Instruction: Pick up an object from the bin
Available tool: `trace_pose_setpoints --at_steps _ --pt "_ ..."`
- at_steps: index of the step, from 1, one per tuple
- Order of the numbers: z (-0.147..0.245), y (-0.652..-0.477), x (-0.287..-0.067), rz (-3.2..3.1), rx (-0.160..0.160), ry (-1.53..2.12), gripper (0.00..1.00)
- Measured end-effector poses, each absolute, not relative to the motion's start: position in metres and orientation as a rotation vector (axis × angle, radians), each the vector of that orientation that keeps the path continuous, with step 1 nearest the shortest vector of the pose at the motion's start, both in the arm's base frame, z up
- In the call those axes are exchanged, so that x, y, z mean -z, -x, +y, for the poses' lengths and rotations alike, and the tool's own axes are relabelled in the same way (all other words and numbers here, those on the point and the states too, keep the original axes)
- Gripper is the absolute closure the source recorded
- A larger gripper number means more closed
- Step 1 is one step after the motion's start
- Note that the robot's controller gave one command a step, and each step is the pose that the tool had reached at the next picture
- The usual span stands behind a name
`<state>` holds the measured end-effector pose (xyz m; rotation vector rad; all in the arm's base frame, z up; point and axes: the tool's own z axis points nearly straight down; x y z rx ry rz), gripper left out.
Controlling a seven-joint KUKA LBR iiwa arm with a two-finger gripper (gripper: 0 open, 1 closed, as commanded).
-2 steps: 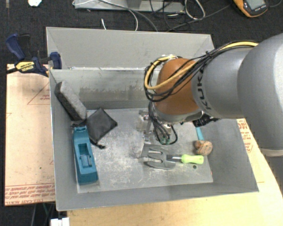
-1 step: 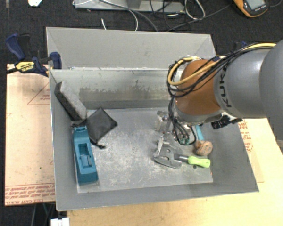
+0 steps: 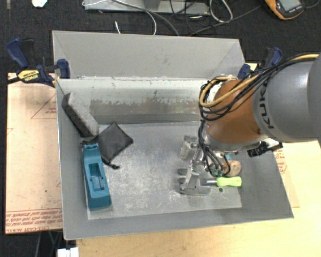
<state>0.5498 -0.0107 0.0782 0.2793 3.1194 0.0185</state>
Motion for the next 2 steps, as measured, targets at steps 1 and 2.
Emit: trace_pose_setpoints --at_steps 1,2 --pt "-0.043 -0.557 -0.071 3.119 -0.018 -0.237 0.00" --pt "-0.048 -0.525 -0.071 3.125 -0.023 -0.252 1.00"
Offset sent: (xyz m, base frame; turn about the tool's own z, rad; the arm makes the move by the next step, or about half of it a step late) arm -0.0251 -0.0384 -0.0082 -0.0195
